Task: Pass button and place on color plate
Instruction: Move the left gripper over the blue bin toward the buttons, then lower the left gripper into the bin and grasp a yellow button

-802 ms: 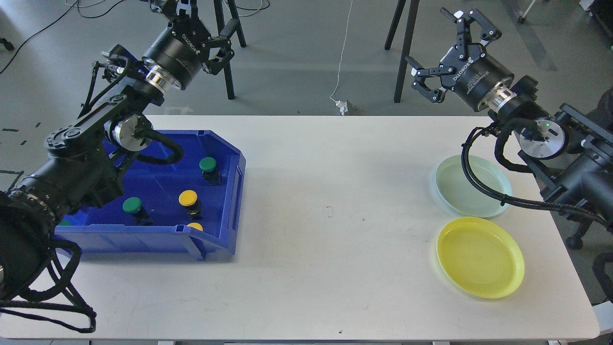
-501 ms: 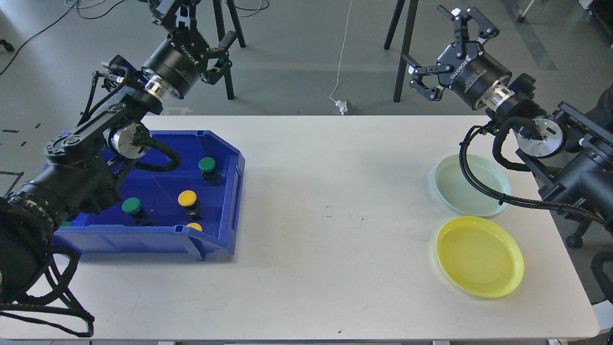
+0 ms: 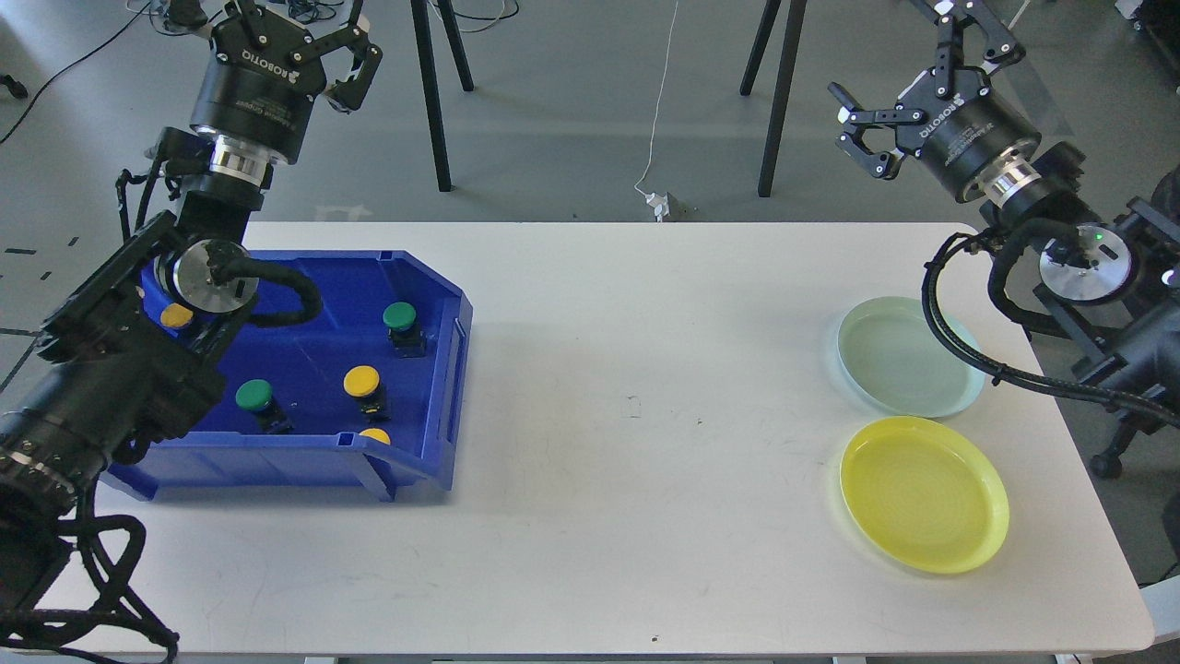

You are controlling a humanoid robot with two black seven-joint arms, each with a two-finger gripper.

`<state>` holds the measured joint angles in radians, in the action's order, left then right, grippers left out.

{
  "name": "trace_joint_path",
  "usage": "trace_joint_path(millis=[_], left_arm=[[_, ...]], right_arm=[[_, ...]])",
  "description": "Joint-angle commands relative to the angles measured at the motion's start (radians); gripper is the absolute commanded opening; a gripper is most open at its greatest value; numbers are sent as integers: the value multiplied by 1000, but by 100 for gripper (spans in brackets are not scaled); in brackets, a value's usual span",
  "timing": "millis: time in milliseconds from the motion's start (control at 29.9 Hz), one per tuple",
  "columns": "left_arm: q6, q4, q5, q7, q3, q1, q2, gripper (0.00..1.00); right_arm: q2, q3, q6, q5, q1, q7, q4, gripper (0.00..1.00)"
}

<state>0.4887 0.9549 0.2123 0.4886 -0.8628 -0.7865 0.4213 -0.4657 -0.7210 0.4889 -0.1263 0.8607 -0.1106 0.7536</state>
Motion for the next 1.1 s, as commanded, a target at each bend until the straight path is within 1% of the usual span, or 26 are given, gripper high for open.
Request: trace_joint_path(millis=[0, 134, 200, 267, 301, 334, 401, 468, 535, 668, 735, 802, 902, 1069], left_arm=[[0, 97, 163, 0, 169, -69, 183, 100], [0, 126, 401, 0, 582, -320, 361, 100], [0, 151, 574, 0, 776, -449, 413, 100], [0, 179, 813, 0, 972, -566, 438, 100], [0, 185, 908, 0, 1045, -604, 439, 100], [0, 188, 1002, 0, 1114, -638, 441, 100], [0, 183, 1166, 0, 1212, -668, 445, 100], [0, 171, 1287, 0, 1251, -665, 447, 100], [0, 166, 1373, 0, 1252, -654, 450, 100], [0, 165, 1417, 0, 1248, -597, 452, 100], [0, 133, 1415, 0, 1243, -562, 438, 100], [0, 82, 1412, 0, 1236, -527, 389, 100], [0, 10, 1408, 0, 1203, -465, 340, 100], [0, -54, 1406, 0, 1114, -366, 265, 100]], right_arm=[[-18, -3, 0, -1, -57, 0, 12, 99], [-18, -41, 0, -1, -78, 0, 13, 99], [-18, -58, 0, -1, -78, 0, 12, 99], [-11, -72, 0, -1, -77, 0, 12, 99], [-10, -74, 0, -1, -74, 0, 13, 99], [-11, -74, 0, -1, -71, 0, 12, 99], [-11, -75, 0, -1, -68, 0, 12, 99], [-14, -77, 0, -1, -65, 0, 12, 99], [-14, -74, 0, 1, -46, 2, 4, 99], [-19, -45, 0, 5, 78, 8, -29, 99], [-7, -20, 0, 4, 128, 8, -62, 99], [-1, -6, 0, 2, 162, 8, -82, 99], [22, -2, 0, 2, 162, 8, -85, 99], [35, 2, 0, 4, 141, 8, -85, 99]])
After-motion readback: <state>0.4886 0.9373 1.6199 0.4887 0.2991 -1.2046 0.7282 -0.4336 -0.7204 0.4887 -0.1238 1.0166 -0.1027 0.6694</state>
